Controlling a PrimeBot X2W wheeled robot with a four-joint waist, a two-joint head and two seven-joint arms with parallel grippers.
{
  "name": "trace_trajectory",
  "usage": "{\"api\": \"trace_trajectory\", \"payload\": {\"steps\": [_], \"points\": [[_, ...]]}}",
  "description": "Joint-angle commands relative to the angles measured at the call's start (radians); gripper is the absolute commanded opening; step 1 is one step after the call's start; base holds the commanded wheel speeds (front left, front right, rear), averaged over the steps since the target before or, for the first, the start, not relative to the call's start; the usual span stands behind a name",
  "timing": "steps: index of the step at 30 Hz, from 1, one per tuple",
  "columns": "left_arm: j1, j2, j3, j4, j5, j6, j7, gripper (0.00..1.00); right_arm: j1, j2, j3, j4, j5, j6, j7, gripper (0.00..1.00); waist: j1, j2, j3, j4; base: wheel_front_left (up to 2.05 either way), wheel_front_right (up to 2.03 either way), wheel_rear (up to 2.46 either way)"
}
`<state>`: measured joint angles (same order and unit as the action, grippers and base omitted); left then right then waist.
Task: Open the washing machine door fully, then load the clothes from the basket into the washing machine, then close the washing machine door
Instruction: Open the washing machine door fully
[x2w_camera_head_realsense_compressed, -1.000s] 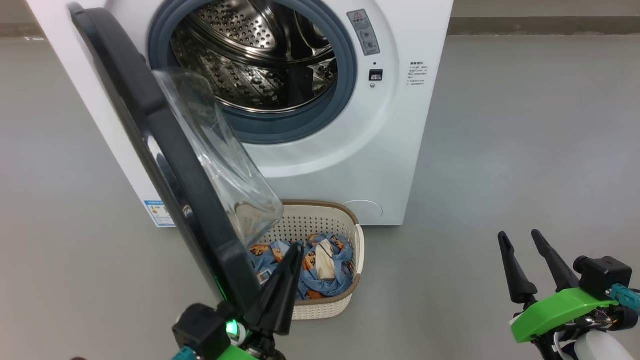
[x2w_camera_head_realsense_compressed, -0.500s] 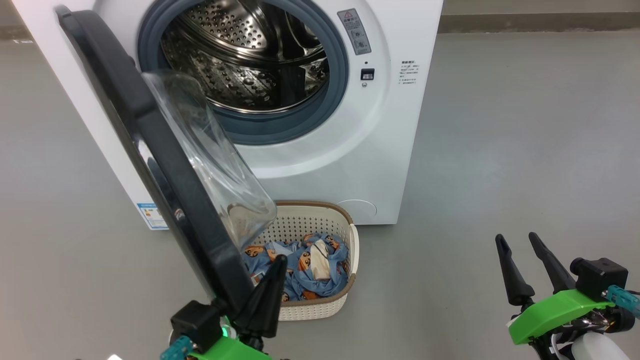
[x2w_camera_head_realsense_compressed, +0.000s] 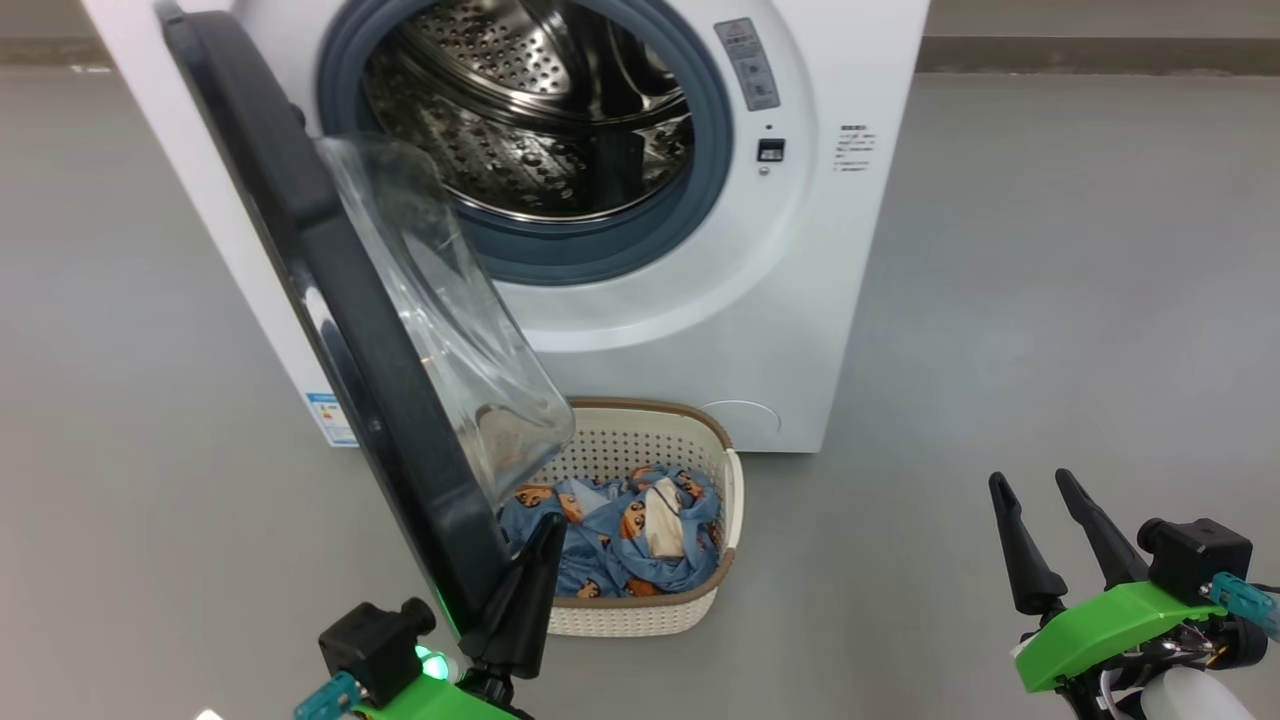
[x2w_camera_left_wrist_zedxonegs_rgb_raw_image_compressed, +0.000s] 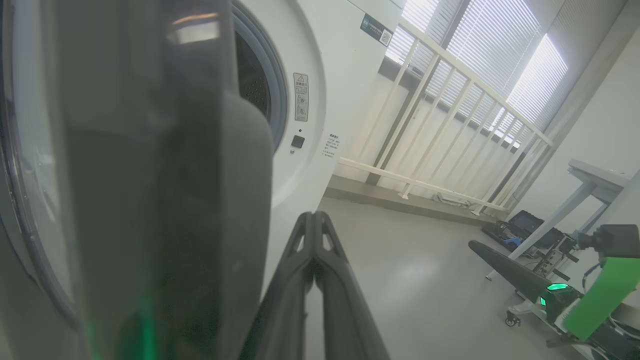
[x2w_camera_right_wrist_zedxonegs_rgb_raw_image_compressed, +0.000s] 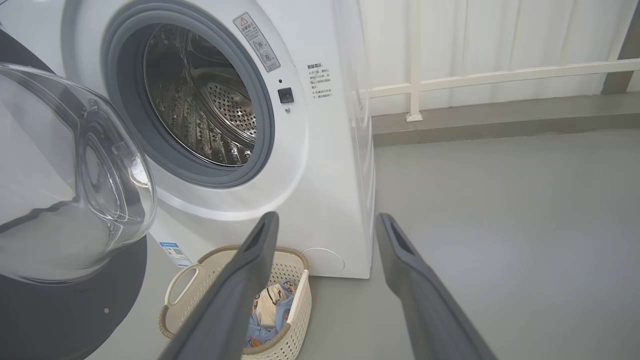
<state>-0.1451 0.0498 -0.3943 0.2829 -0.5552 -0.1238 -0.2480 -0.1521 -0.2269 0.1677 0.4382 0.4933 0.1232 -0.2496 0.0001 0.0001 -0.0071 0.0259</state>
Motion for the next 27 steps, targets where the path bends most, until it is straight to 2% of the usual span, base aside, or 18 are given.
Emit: {"api": "trace_trajectory", "payload": {"steps": [1, 15, 27], "points": [[-0.027, 0.024, 0.056, -0.02, -0.007, 0.006, -0.013, 0.0, -0.017, -0.011, 0.022, -0.017, 0.006, 0.008, -0.012, 1.0, -0.0001, -0.0001, -0.002, 0.015, 0.0, 0.0, 0.0], [0.001, 0.055, 0.079, -0.04, 0.002, 0.019, -0.013, 0.0, -0.009, 0.007, 0.009, -0.02, 0.003, 0.008, -0.012, 1.0, -0.0001, -0.0001, -0.005, 0.115, 0.0, 0.0, 0.0], [0.001, 0.094, 0.116, -0.033, -0.013, 0.05, -0.001, 0.0, -0.003, 0.019, -0.006, -0.025, -0.005, 0.008, -0.012, 1.0, -0.0001, -0.0001, 0.0, 0.18, 0.0, 0.0, 0.0]]}}
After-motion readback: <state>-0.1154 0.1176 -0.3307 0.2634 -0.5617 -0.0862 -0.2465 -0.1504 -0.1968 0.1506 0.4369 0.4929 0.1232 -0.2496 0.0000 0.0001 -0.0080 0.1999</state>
